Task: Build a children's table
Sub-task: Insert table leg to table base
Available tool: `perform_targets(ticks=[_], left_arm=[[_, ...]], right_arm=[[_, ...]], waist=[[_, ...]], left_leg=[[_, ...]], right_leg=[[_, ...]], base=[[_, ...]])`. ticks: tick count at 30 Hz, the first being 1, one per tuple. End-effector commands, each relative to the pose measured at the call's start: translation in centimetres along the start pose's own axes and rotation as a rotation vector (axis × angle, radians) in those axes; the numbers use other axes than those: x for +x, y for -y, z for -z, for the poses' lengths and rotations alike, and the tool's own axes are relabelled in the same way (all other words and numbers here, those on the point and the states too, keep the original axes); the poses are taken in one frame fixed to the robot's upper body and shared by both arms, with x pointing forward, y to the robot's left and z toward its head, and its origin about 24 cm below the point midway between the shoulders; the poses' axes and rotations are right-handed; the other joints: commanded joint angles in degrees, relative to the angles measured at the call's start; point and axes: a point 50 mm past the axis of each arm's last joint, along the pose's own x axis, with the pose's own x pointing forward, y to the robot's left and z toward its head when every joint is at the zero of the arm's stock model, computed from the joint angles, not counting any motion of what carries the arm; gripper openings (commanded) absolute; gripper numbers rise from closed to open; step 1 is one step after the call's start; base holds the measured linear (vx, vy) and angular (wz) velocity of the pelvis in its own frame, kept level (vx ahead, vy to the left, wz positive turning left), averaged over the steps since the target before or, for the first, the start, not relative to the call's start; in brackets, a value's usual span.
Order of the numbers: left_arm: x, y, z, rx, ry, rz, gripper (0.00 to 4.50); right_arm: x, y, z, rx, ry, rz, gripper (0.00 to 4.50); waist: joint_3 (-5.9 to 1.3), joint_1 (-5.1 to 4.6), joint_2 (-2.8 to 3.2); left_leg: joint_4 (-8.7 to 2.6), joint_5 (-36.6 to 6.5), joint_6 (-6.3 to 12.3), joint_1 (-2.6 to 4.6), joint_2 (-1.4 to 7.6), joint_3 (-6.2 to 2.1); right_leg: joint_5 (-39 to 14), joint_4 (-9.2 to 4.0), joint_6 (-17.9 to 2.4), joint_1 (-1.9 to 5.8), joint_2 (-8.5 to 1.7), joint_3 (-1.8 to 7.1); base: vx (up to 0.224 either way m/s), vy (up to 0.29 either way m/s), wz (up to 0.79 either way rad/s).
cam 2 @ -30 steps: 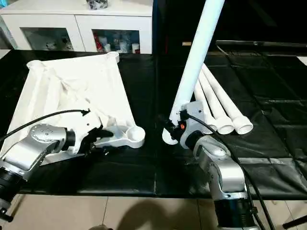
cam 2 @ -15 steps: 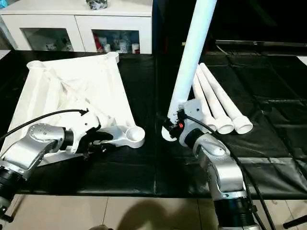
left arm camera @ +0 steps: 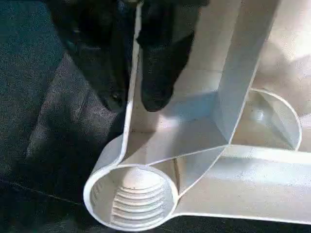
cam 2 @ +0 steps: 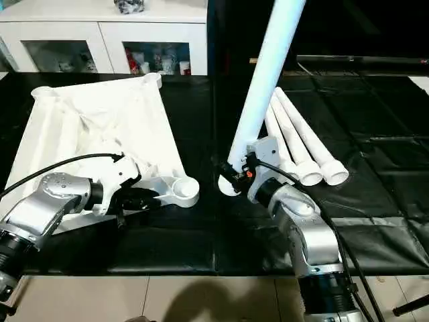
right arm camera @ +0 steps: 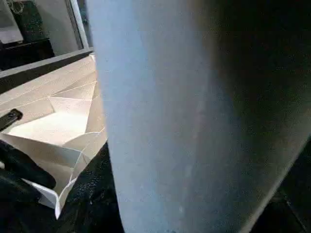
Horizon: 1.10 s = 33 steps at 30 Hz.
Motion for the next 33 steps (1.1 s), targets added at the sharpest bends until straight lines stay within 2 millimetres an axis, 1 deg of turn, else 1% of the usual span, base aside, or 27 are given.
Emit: perform_targets(ticks=[1,3,4,6,7,8,9,10,11,12,13,14,16,17,18,19,20,22,23,24,25,26,29,30,31,32,33], left_arm=[[-0.1,-0.1,-0.4,0.018,0.007,0.01,0.25],[0.0,-0.1,-0.4,0.023,0.007,0.016,0.14],[0.3,0.1,-0.2,0.041,-0.004,0.033,0.04],[0.5,0.3,-0.1,0.047,-0.008,0.041,0.04],[0.9,0.5,0.0,0.068,-0.018,0.055,0.04],[1.1,0.6,0.1,0.081,-0.022,0.063,0.04],[1.1,0.7,0.1,0.085,-0.023,0.066,0.04],[1.4,0.8,0.1,0.099,-0.027,0.074,0.04],[1.4,0.8,0.1,0.1,-0.027,0.075,0.04],[2.0,1.2,0.1,0.133,-0.027,0.103,0.01],[2.4,1.5,-0.1,0.157,-0.017,0.128,0.01],[3.0,2.0,-0.5,0.169,0.008,0.159,0.0],[4.3,3.0,-1.7,0.183,0.08,0.217,0.0],[4.5,3.1,-1.9,0.187,0.088,0.223,0.0],[4.9,3.2,-2.1,0.194,0.094,0.229,0.0],[5.0,3.2,-2.2,0.2,0.095,0.229,0.0],[5.1,3.2,-2.2,0.203,0.095,0.227,0.0],[5.2,2.9,-2.0,0.211,0.086,0.217,0.0],[5.2,2.8,-2.0,0.213,0.084,0.216,0.0],[5.2,2.8,-1.9,0.216,0.081,0.216,0.0],[5.1,2.7,-1.7,0.216,0.075,0.215,0.0],[4.9,2.6,-1.5,0.214,0.07,0.216,0.0],[4.3,2.3,-0.8,0.185,0.042,0.195,0.0],[4.2,2.2,-0.6,0.179,0.035,0.187,0.0],[4.1,2.1,-0.4,0.178,0.029,0.176,0.0],[4.0,2.0,-0.4,0.174,0.029,0.175,0.0],[4.0,2.0,-0.3,0.17,0.03,0.174,0.0]], right_arm=[[0.0,0.2,-0.4,-0.011,0.015,-0.004,1.93],[0.0,0.3,-0.5,-0.014,0.023,-0.002,1.93],[0.2,0.3,-0.6,-0.032,0.028,-0.02,1.93],[0.3,0.2,-0.6,-0.053,0.032,-0.026,1.93],[0.4,0.1,-0.6,-0.104,0.03,-0.051,1.93],[0.4,0.1,-0.7,-0.113,0.039,-0.061,1.93],[0.5,0.0,-0.7,-0.115,0.042,-0.063,1.93],[0.5,0.0,-0.7,-0.102,0.036,-0.073,1.93],[0.5,0.0,-0.7,-0.1,0.035,-0.074,1.93],[0.6,-0.1,-0.5,-0.058,0.008,-0.097,1.93],[0.7,-0.1,-0.5,-0.032,0.005,-0.112,1.93],[0.8,-0.3,-0.6,-0.014,0.01,-0.133,1.93],[1.0,-0.4,-0.7,0.009,0.011,-0.16,1.93],[1.0,-0.4,-0.7,0.012,0.01,-0.164,1.93],[1.1,-0.4,-0.7,0.016,0.01,-0.171,1.93],[1.1,-0.4,-0.7,0.017,0.009,-0.174,1.93],[1.1,-0.4,-0.6,0.017,0.01,-0.177,1.93],[1.1,-0.4,-0.6,0.015,0.009,-0.174,1.93],[1.1,-0.4,-0.6,0.013,0.009,-0.173,1.93],[1.1,-0.4,-0.5,0.011,0.008,-0.171,1.93],[1.1,-0.3,-0.5,0.006,0.007,-0.164,1.93],[1.1,-0.3,-0.5,0.013,0.01,-0.161,1.93],[1.2,-0.1,-0.4,0.023,0.013,-0.116,1.93],[1.2,-0.1,-0.3,0.03,0.004,-0.103,1.93],[1.2,-0.1,-0.2,0.038,-0.01,-0.097,1.93],[1.3,-0.1,-0.2,0.042,-0.016,-0.096,1.93],[1.3,-0.1,-0.1,0.047,-0.023,-0.095,1.93]], waist=[[-4.22,0.08,0.58],[-4.24,0.04,0.42],[-4.26,0.05,0.49],[-4.32,-0.06,0.45],[-4.31,-0.15,0.26],[-4.33,-0.08,0.04],[-4.31,-0.07,0.18],[-4.3,-0.03,0.11],[-4.24,-0.07,-0.22],[-4.22,-0.01,-0.33],[-4.1,0.09,-0.08],[-4.11,0.05,-0.21],[-4.2,0.33,-0.14],[-4.2,0.41,-0.08],[-4.23,0.79,-0.01],[-4.26,1.27,-0.09],[-4.3,1.61,-0.09],[-4.22,1.8,-0.26],[-4.26,1.78,-0.11],[-4.21,1.65,-0.39],[-4.23,1.62,-0.26],[-4.18,1.37,-0.34],[-4.14,1.22,-0.41],[-4.1,1.2,-0.33],[-4.1,1.15,-0.68],[-4.11,1.22,-0.5],[-4.1,1.21,-0.5]], left_leg=[[-4.03,-12.22,-1.8,0.81,-0.36,0.93],[-4.02,-12.08,-1.67,0.78,-0.37,0.96],[-4.01,-11.74,-1.61,0.74,-0.38,0.93],[-3.98,-11.1,-1.57,0.61,-0.39,0.92],[-3.92,-11.12,-1.4,0.61,-0.38,0.98],[-3.86,-10.85,-1.19,0.64,-0.35,1.02],[-3.83,-10.9,-1.02,0.66,-0.38,1.07],[-3.84,-10.94,-0.75,0.65,-0.38,1.07],[-3.88,-10.97,-0.55,0.64,-0.41,1.13],[-3.93,-10.98,-0.43,0.65,-0.32,1.1],[-3.99,-12.15,-0.33,0.9,-0.28,1.1],[-4.0,-12.42,-0.31,0.93,-0.2,1.14],[-3.97,-12.21,-0.24,0.99,-0.07,1.15],[-3.96,-12.03,-0.2,1.04,-0.06,1.17],[-3.9,-11.82,-0.08,1.17,0.04,1.27],[-3.88,-11.67,-0.07,1.11,0.07,1.33],[-3.89,-11.97,-0.04,1.27,0.09,1.41],[-4.02,-12.41,-0.13,1.11,-0.02,1.43],[-4.02,-12.34,-0.27,1.04,-0.04,1.41],[-4.14,-12.52,-0.37,0.83,-0.19,1.43],[-4.17,-12.76,-0.43,0.92,-0.15,1.4],[-4.23,-13.15,-0.46,0.86,-0.14,1.4],[-4.32,-13.74,-0.46,0.82,-0.09,1.37],[-4.36,-13.61,-0.53,0.83,-0.09,1.38],[-4.38,-13.49,-0.54,0.79,-0.11,1.41],[-4.38,-13.13,-0.56,0.79,-0.12,1.39],[-4.38,-13.11,-0.55,0.8,-0.14,1.41]], right_leg=[[-6.88,-4.05,-11.94,3.17,-2.27,1.2],[-6.91,-4.1,-11.96,3.19,-2.28,1.2],[-6.62,-4.02,-11.96,3.27,-2.29,1.21],[-5.54,-3.89,-12.14,3.36,-2.28,1.17],[-5.06,-3.93,-12.32,3.34,-2.29,1.18],[-4.97,-3.96,-12.34,3.39,-2.33,1.19],[-5.04,-3.96,-12.36,3.36,-2.32,1.22],[-5.37,-3.96,-12.27,3.39,-2.35,1.25],[-5.81,-4.11,-12.14,3.4,-2.29,1.25],[-6.52,-4.08,-12.06,3.4,-2.37,1.26],[-8.95,-4.36,-11.83,3.18,-2.37,1.27],[-9.19,-4.37,-11.94,3.15,-2.4,1.3],[-8.82,-4.3,-12.06,3.03,-2.52,1.31],[-8.61,-4.29,-12.16,3.01,-2.49,1.32],[-8.33,-4.38,-12.32,2.87,-2.55,1.34],[-8.15,-4.33,-12.34,2.9,-2.59,1.34],[-8.08,-4.35,-12.36,2.73,-2.59,1.31],[-9.22,-4.44,-11.79,2.86,-2.63,1.21],[-9.3,-4.34,-11.59,2.96,-2.69,1.21],[-11.04,-4.53,-10.61,3.11,-2.76,1.1],[-11.57,-4.54,-10.43,3.01,-2.83,1.09],[-12.52,-4.62,-10.13,2.97,-2.85,1.06],[-14.5,-4.79,-9.62,2.85,-2.96,1.04],[-14.91,-4.84,-9.52,2.73,-2.96,1.06],[-15.03,-4.89,-9.41,2.78,-2.91,1.04],[-14.91,-4.83,-9.39,2.78,-2.93,1.07],[-14.97,-4.86,-9.33,2.75,-2.92,1.07]], base=[[0.0,0.0,0.0],[0.0,0.0,0.0],[0.0,0.0,0.0],[0.0,0.0,0.0],[0.0,0.0,0.0],[0.0,0.0,0.0],[0.0,0.0,0.0],[0.0,0.0,0.0],[0.0,0.0,0.0],[0.0,0.0,0.0],[0.0,0.0,0.0],[0.0,0.0,0.0],[0.0,0.0,0.0],[0.0,0.0,0.0],[0.0,0.0,0.0],[0.0,0.0,0.0],[0.0,0.0,0.0],[0.0,0.0,0.0],[0.0,0.0,0.0],[0.0,0.0,0.0],[0.0,0.0,0.0],[0.0,0.0,0.0],[0.0,0.0,0.0],[0.0,0.0,0.0],[0.0,0.0,0.0],[0.0,0.0,0.0],[0.0,0.0,0.0]])
